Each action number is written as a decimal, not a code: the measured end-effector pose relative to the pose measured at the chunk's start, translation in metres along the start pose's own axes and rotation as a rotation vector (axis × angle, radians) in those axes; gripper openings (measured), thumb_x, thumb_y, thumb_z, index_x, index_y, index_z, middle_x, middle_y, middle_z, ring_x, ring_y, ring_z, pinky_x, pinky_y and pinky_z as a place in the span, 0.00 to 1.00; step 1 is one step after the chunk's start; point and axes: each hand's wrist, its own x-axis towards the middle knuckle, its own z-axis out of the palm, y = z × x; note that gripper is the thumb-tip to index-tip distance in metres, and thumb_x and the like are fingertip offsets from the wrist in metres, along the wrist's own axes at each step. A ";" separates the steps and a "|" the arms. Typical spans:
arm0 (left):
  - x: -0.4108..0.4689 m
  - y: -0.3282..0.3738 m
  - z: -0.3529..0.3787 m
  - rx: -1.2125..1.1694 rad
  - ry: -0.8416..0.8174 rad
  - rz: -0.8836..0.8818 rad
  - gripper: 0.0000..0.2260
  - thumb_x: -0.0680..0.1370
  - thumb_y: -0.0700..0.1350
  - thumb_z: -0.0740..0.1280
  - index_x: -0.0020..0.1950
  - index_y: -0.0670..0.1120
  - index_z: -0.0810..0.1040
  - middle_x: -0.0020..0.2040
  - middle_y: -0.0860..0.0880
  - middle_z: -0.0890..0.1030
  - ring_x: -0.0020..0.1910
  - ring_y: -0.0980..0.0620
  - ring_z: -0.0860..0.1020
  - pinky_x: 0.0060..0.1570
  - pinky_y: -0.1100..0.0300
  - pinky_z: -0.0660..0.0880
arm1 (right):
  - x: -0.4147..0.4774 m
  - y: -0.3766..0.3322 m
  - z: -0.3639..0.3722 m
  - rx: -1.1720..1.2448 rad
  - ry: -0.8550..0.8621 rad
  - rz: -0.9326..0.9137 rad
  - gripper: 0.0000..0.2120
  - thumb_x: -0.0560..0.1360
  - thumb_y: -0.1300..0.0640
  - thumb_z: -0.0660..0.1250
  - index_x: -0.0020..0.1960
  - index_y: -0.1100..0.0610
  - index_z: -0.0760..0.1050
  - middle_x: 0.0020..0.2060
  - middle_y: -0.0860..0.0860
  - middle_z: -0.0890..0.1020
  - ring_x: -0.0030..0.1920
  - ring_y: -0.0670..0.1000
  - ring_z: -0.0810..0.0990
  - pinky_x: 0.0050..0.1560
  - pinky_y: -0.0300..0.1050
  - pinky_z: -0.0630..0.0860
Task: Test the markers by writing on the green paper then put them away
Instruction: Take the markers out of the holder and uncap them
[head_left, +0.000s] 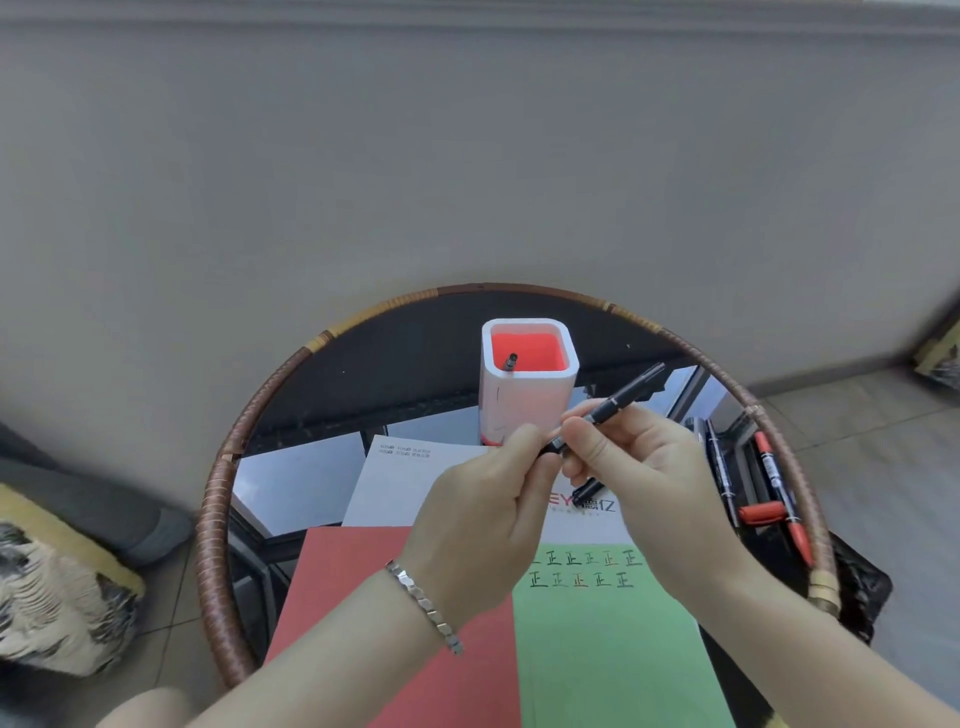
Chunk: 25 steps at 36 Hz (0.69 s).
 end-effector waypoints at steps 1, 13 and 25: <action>0.000 0.000 0.000 -0.011 -0.001 -0.007 0.17 0.76 0.54 0.50 0.42 0.44 0.71 0.24 0.56 0.64 0.25 0.53 0.65 0.25 0.61 0.61 | 0.000 0.001 0.001 0.005 0.002 0.003 0.06 0.73 0.65 0.64 0.39 0.59 0.77 0.24 0.49 0.77 0.29 0.45 0.75 0.33 0.34 0.74; 0.003 0.000 -0.009 -0.139 -0.268 -0.177 0.09 0.78 0.54 0.55 0.47 0.50 0.68 0.24 0.54 0.66 0.23 0.55 0.63 0.26 0.61 0.58 | 0.003 0.002 -0.014 -0.067 -0.081 -0.001 0.09 0.69 0.54 0.64 0.43 0.59 0.76 0.29 0.48 0.80 0.33 0.46 0.77 0.38 0.38 0.76; -0.011 -0.027 -0.016 -0.202 -0.076 -0.477 0.05 0.79 0.39 0.55 0.52 0.48 0.61 0.46 0.58 0.77 0.42 0.56 0.76 0.34 0.72 0.69 | 0.045 0.039 -0.032 -0.837 -0.063 0.313 0.08 0.77 0.53 0.61 0.54 0.54 0.66 0.31 0.51 0.72 0.26 0.48 0.67 0.25 0.40 0.63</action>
